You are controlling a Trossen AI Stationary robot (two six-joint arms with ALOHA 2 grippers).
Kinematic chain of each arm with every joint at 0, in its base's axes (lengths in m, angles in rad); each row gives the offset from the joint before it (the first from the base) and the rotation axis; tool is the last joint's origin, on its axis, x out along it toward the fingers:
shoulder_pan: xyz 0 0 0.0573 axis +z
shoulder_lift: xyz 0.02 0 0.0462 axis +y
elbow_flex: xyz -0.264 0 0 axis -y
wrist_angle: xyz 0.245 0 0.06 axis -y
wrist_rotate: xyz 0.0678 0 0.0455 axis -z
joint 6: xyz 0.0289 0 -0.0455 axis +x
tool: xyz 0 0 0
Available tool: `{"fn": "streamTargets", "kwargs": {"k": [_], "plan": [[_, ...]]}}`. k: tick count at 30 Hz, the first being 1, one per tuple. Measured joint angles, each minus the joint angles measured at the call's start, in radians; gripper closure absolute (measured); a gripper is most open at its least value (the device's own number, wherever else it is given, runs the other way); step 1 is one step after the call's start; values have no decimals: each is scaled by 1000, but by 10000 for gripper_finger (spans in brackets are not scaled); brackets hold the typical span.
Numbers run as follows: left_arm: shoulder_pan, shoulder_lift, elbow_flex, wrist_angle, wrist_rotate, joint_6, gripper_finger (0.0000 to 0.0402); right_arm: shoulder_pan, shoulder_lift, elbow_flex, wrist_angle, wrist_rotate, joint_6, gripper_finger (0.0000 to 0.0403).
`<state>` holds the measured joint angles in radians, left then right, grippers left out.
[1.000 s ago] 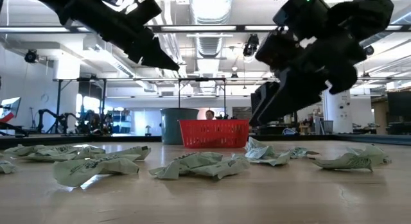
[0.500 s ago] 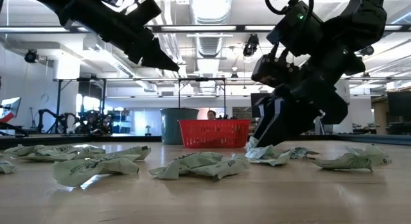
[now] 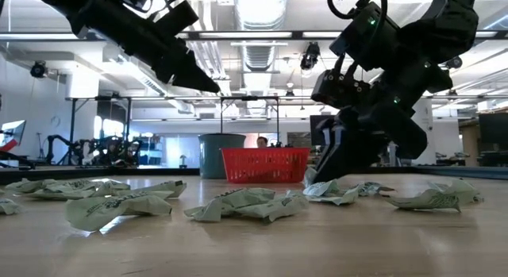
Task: Pick and place items into bin
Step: Put the light green stevia packet into the red bin
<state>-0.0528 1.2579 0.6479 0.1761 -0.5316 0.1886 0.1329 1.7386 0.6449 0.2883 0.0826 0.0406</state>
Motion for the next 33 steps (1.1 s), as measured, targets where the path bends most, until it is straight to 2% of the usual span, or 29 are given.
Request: {"fn": "streamTargets", "kwargs": {"k": [4,10,16,24,33], "plan": [[0,0,0,0,0,-1,241,0,-5,0,2,-1,-14,391],[0,0,0,-1,0,-2,241,0,-41,11,18,-5,-24,394],[0,0,-1,-2,0,-2,241,-2,-102,58,17,-1,-144,394],[0,0,-1,-4,0,-2,241,-57,-117,106,14,215,-249,394],[0,0,-2,-8,0,-2,241,-176,-116,106,2,235,-149,394]]}}
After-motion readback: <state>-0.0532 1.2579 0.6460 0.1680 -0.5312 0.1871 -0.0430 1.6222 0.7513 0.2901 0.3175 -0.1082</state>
